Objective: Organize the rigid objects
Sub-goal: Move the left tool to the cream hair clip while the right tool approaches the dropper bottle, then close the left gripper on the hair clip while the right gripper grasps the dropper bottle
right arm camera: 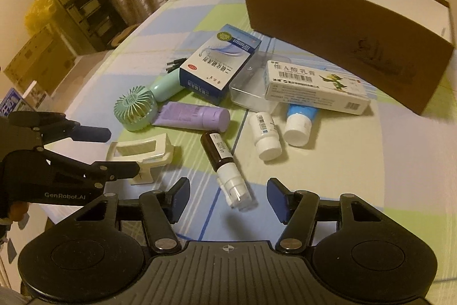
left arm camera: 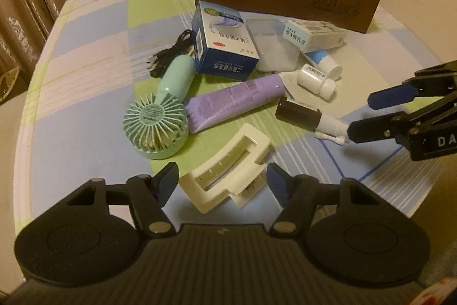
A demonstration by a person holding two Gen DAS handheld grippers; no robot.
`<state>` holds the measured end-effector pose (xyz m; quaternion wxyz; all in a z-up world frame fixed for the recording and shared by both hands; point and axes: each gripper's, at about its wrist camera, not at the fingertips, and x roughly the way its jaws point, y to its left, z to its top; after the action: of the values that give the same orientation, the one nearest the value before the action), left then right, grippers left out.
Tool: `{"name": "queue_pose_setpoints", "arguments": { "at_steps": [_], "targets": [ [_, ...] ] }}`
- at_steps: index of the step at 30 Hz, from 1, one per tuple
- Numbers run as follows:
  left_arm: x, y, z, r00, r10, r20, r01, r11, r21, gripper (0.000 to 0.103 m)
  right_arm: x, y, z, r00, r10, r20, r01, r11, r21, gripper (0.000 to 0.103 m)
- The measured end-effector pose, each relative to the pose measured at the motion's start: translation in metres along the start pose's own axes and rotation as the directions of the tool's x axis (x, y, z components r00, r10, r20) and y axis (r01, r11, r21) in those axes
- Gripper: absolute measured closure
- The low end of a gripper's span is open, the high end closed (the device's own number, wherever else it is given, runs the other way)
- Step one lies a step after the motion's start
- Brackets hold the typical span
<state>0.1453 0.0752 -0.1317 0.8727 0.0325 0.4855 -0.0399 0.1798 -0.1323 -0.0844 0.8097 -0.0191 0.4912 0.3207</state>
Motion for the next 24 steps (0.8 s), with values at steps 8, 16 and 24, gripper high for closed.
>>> {"name": "queue_pose_setpoints", "arguments": {
  "at_steps": [8,16,24],
  "targets": [
    [0.001,-0.009,0.003,0.999,-0.015,-0.031,0.014,0.999,-0.045,0.041,0.012,-0.008,0.007,0.999,0.023,-0.032,-0.023,1.0,-0.018,0.043],
    [0.008,-0.015,0.008,0.999,-0.011,-0.053,0.01,1.0,-0.014,0.045,0.016,-0.015,0.007,0.998,0.034,-0.054,-0.035,0.999,-0.019,0.043],
    [0.019,-0.013,0.012,0.997,-0.016,-0.076,0.01,0.997,-0.078,0.061,0.017,-0.015,0.007,0.998,0.037,-0.05,-0.039,0.999,-0.031,0.043]
  ]
}}
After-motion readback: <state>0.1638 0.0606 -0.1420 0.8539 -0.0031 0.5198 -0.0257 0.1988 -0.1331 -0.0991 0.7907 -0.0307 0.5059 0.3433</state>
